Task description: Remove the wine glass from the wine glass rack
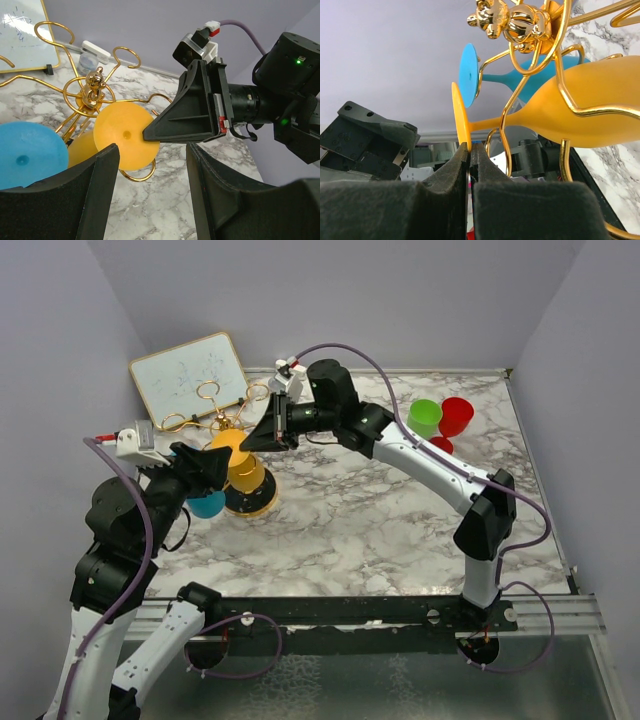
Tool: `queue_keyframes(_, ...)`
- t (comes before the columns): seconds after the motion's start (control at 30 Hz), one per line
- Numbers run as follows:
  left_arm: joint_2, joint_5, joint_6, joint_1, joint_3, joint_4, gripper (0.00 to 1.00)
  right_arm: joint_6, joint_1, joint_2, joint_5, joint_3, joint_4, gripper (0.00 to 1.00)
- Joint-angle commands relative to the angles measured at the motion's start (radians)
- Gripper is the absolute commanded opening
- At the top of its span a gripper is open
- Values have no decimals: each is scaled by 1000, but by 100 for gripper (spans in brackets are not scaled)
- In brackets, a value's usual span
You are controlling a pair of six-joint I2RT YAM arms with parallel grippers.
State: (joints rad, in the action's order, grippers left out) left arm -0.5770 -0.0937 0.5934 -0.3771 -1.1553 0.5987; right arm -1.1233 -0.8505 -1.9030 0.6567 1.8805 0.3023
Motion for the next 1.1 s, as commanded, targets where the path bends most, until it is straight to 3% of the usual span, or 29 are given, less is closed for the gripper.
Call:
queue_keyframes(0.0, -7, 27, 8, 1, -1, -30, 58, -3, 0, -20, 48, 29, -37, 1)
queue_keyframes(0.57, -24, 42, 17, 1, 6, -36, 58, 83, -34, -66, 112, 106, 38, 1)
queue_keyframes(1.07, -54, 47, 16, 1, -34, -50, 58, 180, -45, 99, 151, -164, 13, 1)
